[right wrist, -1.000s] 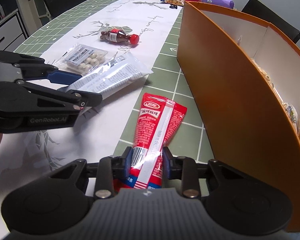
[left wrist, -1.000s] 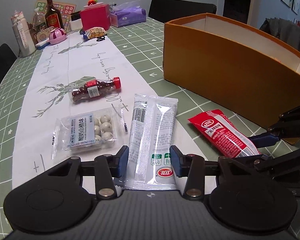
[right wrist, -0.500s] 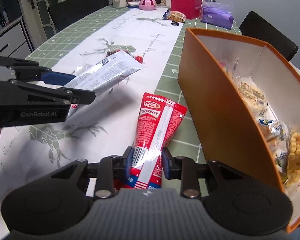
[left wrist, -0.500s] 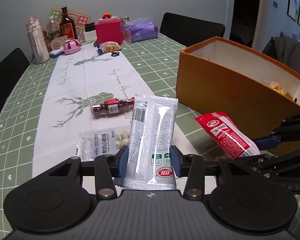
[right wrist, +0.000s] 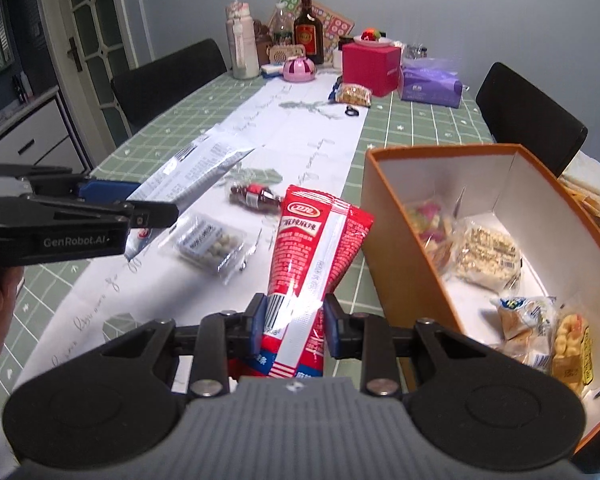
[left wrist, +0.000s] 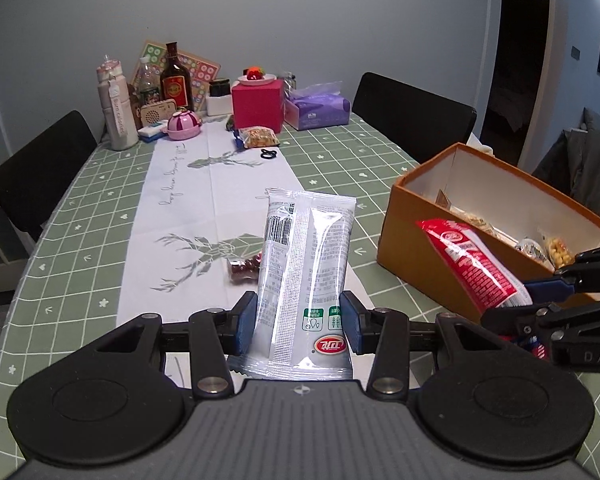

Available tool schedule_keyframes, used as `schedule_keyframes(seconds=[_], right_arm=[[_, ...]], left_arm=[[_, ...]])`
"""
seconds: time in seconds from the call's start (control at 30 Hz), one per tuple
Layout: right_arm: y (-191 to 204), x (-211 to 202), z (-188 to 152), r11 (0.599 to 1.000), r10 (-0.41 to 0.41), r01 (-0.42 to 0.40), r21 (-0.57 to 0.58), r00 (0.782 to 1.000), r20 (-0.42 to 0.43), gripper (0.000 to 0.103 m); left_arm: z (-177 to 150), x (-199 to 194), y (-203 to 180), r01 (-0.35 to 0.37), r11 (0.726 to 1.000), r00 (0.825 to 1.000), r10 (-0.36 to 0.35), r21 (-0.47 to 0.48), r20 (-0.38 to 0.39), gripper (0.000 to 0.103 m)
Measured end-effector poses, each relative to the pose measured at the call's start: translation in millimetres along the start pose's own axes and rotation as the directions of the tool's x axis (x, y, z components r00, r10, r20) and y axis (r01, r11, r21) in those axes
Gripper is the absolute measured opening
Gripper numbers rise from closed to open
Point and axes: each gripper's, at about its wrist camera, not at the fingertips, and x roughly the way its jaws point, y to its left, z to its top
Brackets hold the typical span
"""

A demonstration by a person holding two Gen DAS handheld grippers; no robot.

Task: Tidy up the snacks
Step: 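Lift the white packet with the left tool while the right lifts the red packet over the box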

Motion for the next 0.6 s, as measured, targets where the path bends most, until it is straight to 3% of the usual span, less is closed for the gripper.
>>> schedule_keyframes(seconds=[0.2,0.6], right_arm=[[-12.6,-19.4,17.1,1.000,-0.007,0.006,0.017,0.999,0.053,0.028],[-54.6,-65.9,59.2,0.996,-0.066,0.057,0.062,0.984,0.166,0.028]], left_arm=[[17.3,-16.0,-6.4,-0.023,0.999,0.999,0.022,0.025,0.025,0.050],[57.7,-31.8,-35.2,-0.001,0.998,0.995,-0.004,0.057,0.097,0.050]])
